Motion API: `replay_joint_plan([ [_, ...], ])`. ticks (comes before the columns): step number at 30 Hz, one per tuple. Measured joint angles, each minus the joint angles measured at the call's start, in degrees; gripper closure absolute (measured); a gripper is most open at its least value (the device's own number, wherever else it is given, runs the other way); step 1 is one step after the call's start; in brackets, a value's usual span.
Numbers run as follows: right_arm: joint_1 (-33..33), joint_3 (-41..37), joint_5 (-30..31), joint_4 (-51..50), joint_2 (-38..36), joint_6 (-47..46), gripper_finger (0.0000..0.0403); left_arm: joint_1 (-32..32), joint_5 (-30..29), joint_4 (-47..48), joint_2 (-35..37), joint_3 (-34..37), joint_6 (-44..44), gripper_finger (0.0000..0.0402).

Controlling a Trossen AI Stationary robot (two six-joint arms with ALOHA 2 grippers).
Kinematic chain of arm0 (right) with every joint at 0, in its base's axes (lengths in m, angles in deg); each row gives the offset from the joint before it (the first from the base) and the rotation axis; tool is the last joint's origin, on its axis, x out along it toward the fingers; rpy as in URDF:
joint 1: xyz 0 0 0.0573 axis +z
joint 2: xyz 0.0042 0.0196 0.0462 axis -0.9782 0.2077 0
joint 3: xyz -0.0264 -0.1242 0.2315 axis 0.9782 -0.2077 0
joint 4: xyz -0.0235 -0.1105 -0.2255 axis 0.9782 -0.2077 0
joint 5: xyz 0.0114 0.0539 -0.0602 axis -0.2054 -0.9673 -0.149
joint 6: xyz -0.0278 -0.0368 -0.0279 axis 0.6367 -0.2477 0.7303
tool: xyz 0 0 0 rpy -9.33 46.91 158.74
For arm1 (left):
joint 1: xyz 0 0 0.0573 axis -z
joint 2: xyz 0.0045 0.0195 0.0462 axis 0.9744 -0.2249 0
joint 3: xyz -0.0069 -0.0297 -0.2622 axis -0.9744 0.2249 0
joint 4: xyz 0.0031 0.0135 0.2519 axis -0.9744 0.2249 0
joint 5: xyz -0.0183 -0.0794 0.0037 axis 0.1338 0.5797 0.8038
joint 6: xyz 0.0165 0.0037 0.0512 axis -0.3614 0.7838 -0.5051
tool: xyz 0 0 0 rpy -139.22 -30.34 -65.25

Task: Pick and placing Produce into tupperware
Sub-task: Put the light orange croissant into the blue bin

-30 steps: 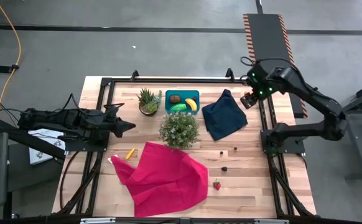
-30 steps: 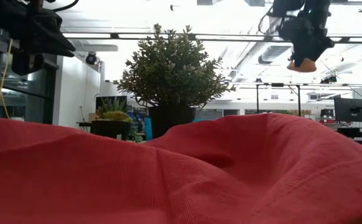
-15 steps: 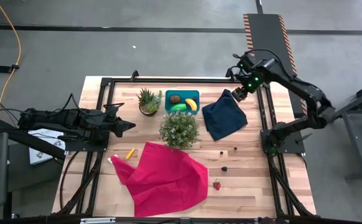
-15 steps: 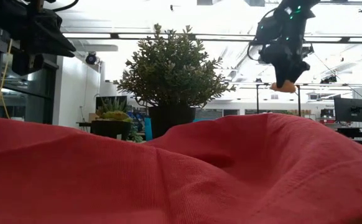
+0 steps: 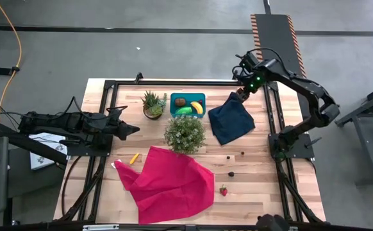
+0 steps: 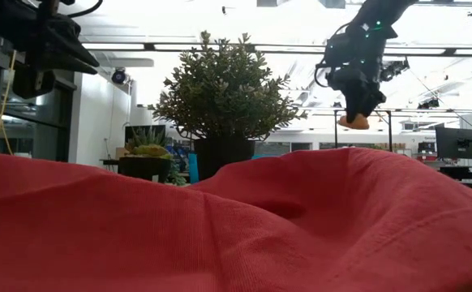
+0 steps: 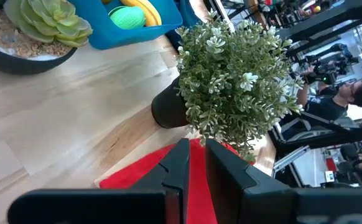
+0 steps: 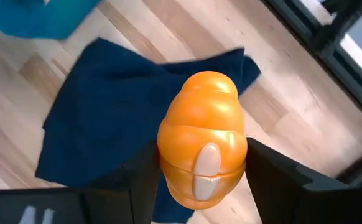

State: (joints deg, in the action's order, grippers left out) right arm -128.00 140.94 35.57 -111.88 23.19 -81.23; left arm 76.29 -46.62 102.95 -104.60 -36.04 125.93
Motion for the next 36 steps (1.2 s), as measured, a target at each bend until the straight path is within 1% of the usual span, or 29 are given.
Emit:
replay_joint_plan([
  [6,-0.6,7.2,-0.8,-1.3,4.2,3.5,0.021,0.0,-0.6,-0.1,0.0,0.0,1.1,0.0362],
  [17,0.0,28.6,-1.5,-8.0,17.6,8.6,0.021,0.0,-0.9,-0.1,0.0,0.0,1.3,0.0362],
  [22,1.0,35.8,-4.1,-8.1,22.0,8.9,0.021,0.0,-1.0,-0.1,0.0,0.0,1.3,0.0362],
  [27,3.2,38.8,-4.1,-8.3,24.3,10.0,0.021,0.0,-1.0,-0.1,0.0,0.0,1.2,0.0362],
  [36,8.5,38.9,-4.0,-7.5,27.4,10.4,0.021,0.0,-1.1,0.1,0.0,0.0,1.0,0.0362],
])
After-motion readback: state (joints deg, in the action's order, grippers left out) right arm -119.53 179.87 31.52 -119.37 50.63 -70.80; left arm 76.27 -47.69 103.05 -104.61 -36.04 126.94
